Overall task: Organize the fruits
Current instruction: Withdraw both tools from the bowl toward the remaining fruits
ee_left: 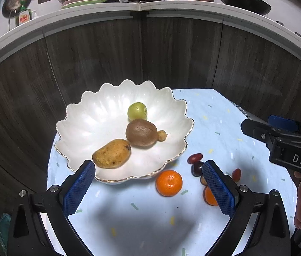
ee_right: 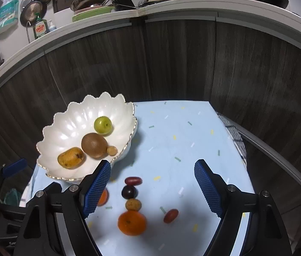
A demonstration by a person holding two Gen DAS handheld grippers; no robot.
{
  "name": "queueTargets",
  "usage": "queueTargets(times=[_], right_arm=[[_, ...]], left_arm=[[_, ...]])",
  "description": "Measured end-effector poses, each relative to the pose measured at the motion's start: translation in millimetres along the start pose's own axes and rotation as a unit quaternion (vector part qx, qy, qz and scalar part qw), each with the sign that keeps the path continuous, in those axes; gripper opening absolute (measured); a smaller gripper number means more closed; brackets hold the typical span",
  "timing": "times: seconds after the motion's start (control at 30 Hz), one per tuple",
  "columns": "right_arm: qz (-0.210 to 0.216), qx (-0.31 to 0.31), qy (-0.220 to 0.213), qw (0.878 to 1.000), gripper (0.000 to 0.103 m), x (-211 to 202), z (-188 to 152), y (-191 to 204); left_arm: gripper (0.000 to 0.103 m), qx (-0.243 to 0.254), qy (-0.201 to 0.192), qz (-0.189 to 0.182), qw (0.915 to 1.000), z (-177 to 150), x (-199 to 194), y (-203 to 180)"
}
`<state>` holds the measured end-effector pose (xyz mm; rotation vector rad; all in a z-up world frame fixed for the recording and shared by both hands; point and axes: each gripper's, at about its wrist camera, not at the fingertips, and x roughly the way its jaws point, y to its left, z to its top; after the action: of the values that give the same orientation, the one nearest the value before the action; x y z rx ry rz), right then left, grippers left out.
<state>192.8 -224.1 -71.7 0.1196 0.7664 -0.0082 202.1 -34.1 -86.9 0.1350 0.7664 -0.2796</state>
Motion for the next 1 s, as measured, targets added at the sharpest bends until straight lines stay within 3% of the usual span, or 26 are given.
queueTargets(times=[0.37, 1.0], right_arm=[[-0.005, 0.007, 0.018, 1.0, 0.081, 8.3, -34.3, -15.4], [-0.034, -0.008, 0.023, 0.999, 0.081, 23.7, -74.1, -31.8]], left_arm=[[0.102, 0.022, -0.008, 0.004, 0.9997, -24.2, 5.0, -15.4], [0.102, 0.012, -0.016, 0.002, 0.9998, -48.9, 24.6, -27.2]])
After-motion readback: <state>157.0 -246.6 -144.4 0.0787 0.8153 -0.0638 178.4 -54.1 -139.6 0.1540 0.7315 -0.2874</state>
